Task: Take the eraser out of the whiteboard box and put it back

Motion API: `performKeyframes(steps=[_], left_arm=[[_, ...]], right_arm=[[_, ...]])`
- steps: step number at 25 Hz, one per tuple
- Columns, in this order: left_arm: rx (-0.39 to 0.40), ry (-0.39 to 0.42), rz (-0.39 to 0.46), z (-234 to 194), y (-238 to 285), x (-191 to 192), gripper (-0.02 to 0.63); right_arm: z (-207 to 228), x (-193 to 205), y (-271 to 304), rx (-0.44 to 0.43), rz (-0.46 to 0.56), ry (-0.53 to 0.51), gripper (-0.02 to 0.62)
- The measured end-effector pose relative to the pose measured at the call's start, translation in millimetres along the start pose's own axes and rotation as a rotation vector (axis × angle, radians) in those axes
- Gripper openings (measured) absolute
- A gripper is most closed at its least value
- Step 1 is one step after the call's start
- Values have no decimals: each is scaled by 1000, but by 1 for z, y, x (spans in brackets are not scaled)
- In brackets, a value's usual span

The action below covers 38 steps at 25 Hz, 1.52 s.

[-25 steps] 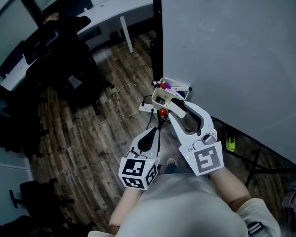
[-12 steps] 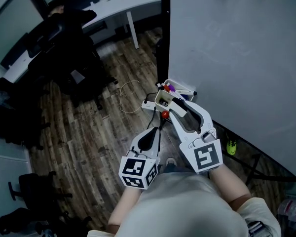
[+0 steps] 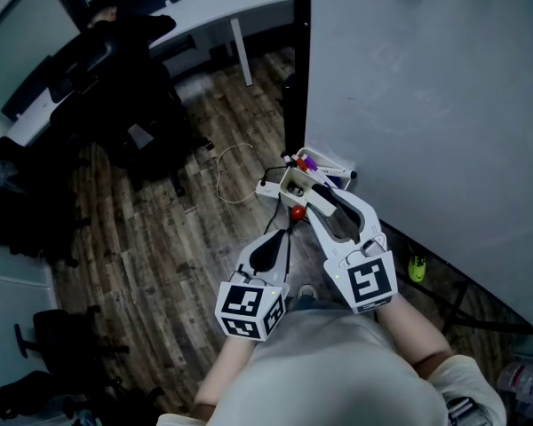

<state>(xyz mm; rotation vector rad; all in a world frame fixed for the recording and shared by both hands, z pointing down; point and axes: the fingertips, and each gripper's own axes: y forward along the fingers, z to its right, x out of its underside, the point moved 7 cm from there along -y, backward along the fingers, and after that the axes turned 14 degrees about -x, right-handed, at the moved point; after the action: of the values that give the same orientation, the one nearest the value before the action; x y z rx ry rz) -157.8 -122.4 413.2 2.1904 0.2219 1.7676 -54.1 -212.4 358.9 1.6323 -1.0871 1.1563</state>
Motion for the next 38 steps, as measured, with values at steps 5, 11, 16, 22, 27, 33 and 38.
performKeyframes(steps=[5, 11, 16, 22, 27, 33, 38], left_arm=[[-1, -4, -10, -1, 6, 3, 2], [2, -5, -16, 0, 8, 1, 2], [5, -3, -18, 0, 10, 2, 2], [9, -3, -24, 0, 10, 4, 2], [15, -4, -24, 0, 5, 5, 2], [22, -3, -27, 1, 1, 7, 2], [30, -3, -23, 3, -5, 8, 2]], right_arm=[[0, 12, 5, -1, -31, 63, 167], [2, 22, 9, -2, -62, 75, 170], [4, 28, 12, 2, -71, 90, 176], [5, 41, 15, 13, -124, 114, 189], [2, 43, 16, 15, -133, 113, 210], [-1, 38, 11, 32, -113, 114, 213], [-8, 29, 1, 50, -88, 116, 215]])
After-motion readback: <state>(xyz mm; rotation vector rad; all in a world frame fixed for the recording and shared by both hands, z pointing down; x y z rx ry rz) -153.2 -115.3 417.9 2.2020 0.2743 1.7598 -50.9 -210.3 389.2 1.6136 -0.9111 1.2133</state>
